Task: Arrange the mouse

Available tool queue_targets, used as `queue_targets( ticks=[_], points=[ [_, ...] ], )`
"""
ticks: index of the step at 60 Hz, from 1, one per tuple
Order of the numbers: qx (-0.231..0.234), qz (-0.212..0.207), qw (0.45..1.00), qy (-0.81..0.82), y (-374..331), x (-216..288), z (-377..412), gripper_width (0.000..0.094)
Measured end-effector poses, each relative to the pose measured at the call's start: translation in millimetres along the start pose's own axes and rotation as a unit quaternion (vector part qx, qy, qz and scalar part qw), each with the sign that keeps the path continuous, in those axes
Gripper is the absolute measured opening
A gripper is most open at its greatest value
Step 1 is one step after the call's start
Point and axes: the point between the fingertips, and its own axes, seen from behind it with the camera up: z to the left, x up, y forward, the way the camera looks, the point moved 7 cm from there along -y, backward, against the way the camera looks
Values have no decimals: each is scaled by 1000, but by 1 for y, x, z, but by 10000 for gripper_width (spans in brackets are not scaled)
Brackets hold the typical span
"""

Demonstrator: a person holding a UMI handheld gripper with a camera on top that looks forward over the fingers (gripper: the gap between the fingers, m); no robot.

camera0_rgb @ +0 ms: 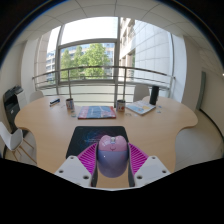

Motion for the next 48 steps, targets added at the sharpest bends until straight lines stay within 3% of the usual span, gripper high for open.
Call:
queue_targets(
  ticks=[7,11,27,39,46,48],
  points=[
    [17,-47,999,7,38,67,11,417],
    [29,-45,999,5,76,80,22,415],
    [60,67,996,-1,226,1,51,442],
    [73,118,990,-3,250,-35,53,576],
    [57,107,993,-16,236,-24,51,850],
    [55,100,993,-17,228,-18,51,850]
  ],
)
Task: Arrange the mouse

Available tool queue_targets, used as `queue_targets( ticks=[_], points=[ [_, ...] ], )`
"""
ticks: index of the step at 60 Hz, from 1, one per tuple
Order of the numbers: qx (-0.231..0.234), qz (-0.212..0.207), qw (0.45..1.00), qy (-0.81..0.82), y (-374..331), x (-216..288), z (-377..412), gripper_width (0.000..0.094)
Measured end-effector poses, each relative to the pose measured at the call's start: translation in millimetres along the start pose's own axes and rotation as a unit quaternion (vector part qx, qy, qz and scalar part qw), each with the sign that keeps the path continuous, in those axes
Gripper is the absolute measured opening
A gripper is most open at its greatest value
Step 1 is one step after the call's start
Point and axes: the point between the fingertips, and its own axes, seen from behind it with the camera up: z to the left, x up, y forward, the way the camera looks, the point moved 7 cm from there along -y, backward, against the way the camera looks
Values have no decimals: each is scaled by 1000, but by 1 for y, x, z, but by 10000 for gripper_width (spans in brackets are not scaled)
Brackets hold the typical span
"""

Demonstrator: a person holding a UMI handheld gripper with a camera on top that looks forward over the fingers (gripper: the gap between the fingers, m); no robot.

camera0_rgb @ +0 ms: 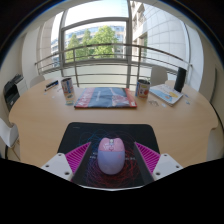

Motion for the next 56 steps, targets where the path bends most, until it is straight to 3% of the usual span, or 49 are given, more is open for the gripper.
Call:
queue_targets(
  ticks=[14,34,56],
  points=[
    [-33,-40,999,-2,-109,10,15,847],
    [-60,-76,995,-2,-261,-23,46,849],
    [-64,-73,995,-8,-306,-51,60,847]
  ],
)
